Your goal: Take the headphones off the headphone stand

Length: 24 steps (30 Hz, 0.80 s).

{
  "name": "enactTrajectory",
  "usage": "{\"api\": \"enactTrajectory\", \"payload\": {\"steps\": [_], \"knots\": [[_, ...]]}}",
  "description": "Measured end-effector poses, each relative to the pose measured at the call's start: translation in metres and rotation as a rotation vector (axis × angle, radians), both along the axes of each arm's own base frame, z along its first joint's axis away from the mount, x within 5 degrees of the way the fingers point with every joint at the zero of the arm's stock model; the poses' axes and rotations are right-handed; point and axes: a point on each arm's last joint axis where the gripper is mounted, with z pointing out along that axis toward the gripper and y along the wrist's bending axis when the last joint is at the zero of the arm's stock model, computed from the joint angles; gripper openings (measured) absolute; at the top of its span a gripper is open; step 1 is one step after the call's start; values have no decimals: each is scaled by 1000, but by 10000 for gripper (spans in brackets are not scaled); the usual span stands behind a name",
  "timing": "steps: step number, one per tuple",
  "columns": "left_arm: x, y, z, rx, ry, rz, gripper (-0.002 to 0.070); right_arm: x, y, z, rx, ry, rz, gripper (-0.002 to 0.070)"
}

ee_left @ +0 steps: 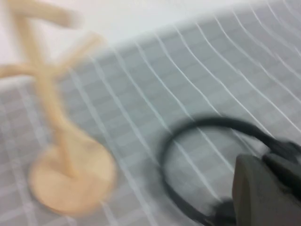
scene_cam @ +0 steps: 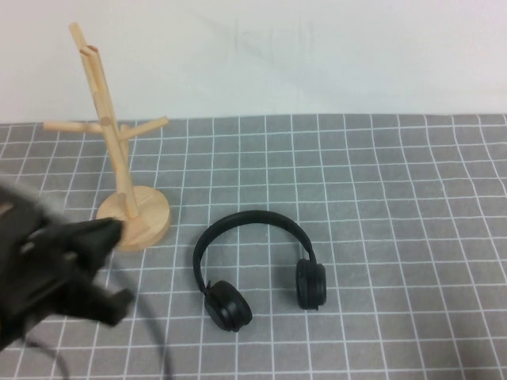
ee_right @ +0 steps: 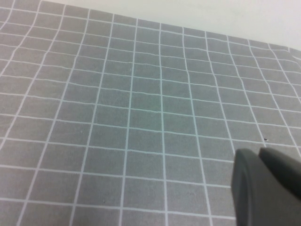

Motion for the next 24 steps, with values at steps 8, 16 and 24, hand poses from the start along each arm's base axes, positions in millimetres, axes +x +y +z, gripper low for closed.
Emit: {"api": "enactTrajectory", "payload": {"steps": [8,16,24], "knots": [[-44,61,-50,-114,-350,226,-3,0,0,0,0,0,0,-7],[-80,84,-86,-185,-483,433,-4,0,0,0,0,0,0,-7],[-90,87,-107,-131,-303,479,-4,0,0,0,0,0,0,-7]]}}
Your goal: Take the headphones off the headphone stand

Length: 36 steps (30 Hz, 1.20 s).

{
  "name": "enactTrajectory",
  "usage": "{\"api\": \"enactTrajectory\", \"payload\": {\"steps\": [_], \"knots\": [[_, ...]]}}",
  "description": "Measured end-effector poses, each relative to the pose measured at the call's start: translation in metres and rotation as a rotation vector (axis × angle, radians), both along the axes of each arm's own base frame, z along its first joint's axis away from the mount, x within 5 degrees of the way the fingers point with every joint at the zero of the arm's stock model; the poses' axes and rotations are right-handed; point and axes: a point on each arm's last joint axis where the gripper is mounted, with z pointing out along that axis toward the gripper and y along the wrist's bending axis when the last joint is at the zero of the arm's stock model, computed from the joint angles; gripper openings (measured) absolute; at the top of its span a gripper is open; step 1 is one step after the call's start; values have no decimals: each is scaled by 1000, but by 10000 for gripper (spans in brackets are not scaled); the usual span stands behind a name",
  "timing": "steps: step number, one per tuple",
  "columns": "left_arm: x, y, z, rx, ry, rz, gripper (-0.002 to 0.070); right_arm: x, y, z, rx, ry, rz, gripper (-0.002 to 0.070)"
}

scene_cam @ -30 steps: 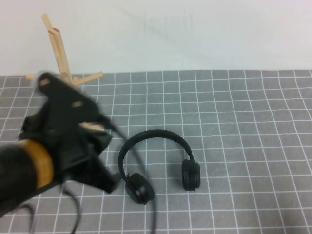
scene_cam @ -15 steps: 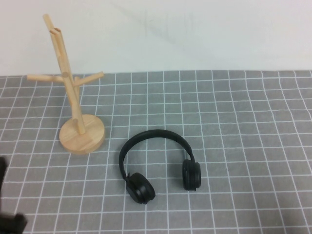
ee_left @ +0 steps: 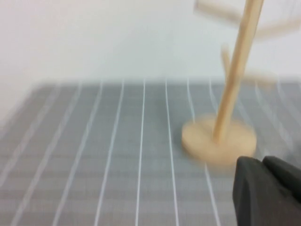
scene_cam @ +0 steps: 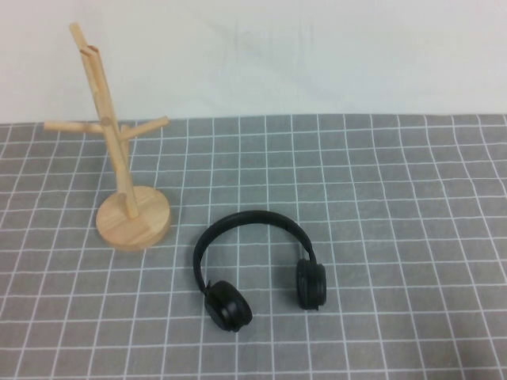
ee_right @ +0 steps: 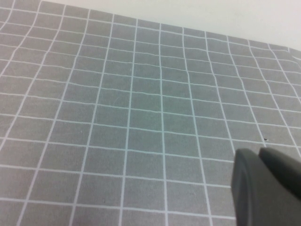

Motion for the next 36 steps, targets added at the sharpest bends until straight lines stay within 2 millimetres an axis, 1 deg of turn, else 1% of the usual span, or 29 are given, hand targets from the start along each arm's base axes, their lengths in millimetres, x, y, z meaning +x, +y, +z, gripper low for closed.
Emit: {"api": "enactTrajectory", "payload": {"steps": [3,5,36], "knots": [[-2,1,-11,6,122,6,-4,0,0,0,0,0,0,-7],[-3,1,-14,8,158,8,-4,0,0,0,0,0,0,-7],[-3,1,-14,9,164,8,-4,0,0,0,0,0,0,-7]]}}
